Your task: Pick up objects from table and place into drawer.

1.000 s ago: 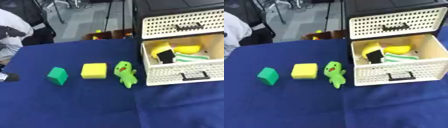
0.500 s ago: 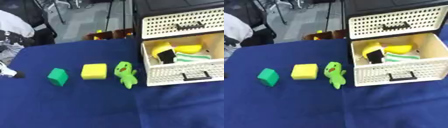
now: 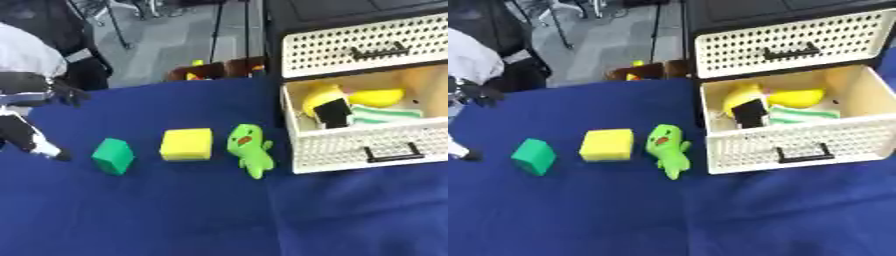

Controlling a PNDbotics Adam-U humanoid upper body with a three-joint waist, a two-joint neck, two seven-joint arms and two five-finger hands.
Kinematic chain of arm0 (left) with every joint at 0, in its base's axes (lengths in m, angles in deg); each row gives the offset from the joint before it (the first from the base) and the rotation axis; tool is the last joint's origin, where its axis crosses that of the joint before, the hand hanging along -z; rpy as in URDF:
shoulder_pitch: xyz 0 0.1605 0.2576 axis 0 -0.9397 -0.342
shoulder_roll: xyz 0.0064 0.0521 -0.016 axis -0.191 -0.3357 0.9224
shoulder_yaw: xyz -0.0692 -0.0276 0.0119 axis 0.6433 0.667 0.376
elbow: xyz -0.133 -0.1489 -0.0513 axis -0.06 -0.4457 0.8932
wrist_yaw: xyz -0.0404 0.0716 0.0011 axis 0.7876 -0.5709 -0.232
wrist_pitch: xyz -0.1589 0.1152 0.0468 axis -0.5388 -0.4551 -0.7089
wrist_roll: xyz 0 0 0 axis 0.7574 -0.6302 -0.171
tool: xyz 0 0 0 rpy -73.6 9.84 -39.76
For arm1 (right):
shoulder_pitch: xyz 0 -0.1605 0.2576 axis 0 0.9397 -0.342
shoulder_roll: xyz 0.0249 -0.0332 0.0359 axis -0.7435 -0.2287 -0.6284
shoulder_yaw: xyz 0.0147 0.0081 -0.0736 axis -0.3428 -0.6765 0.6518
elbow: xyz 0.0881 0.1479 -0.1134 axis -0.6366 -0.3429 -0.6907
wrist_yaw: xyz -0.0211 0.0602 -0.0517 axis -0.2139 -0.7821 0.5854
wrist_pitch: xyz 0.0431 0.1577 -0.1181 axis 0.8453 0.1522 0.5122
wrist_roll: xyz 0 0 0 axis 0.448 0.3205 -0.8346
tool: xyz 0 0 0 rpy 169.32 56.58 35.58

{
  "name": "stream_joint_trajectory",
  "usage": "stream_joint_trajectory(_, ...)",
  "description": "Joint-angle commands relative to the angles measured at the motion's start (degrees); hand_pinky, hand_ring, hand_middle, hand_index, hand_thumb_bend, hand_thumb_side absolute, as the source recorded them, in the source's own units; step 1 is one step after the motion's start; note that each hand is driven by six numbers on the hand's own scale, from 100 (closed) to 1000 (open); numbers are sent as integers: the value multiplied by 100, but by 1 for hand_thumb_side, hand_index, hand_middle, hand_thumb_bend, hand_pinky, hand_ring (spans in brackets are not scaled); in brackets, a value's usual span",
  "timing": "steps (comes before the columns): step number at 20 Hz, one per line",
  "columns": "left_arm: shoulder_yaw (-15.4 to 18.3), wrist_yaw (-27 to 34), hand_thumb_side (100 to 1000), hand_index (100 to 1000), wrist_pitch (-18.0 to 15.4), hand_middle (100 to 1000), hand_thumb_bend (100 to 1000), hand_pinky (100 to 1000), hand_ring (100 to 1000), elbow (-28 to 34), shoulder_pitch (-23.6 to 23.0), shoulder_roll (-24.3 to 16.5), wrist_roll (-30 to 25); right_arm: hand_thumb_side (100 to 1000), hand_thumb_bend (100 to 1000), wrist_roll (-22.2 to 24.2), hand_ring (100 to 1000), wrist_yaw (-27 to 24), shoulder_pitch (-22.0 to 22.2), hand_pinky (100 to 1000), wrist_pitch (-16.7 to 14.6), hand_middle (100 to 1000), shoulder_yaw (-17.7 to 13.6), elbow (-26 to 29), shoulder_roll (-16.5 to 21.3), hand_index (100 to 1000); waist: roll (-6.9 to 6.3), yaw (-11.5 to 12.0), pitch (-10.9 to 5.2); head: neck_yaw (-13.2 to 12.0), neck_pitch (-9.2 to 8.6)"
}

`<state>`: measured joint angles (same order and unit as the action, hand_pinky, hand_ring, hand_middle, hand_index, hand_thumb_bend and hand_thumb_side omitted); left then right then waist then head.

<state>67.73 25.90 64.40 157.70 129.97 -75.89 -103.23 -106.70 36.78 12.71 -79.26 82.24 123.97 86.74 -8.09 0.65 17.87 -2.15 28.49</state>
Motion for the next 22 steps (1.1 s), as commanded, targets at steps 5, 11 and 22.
stream_joint_trajectory(5,-117,-407,457,1000,-352,807,477,749,803,-447,259,137,-321,963,100,-149,558,-95,-159,478,-205,513,11,90,43,798,3,-67,-56,-87,-113)
stream_joint_trajectory(11,-203,-487,472,1000,-497,808,520,742,802,-653,327,289,-438,962,100,-150,555,-125,-175,477,-183,509,23,90,4,794,-31,-99,-26,-106,-141)
stream_joint_trajectory(22,-249,-1203,427,993,-540,828,428,745,820,-1077,400,502,-678,961,100,-125,550,-205,-248,472,-203,503,61,90,-70,792,-103,-193,29,-184,-210)
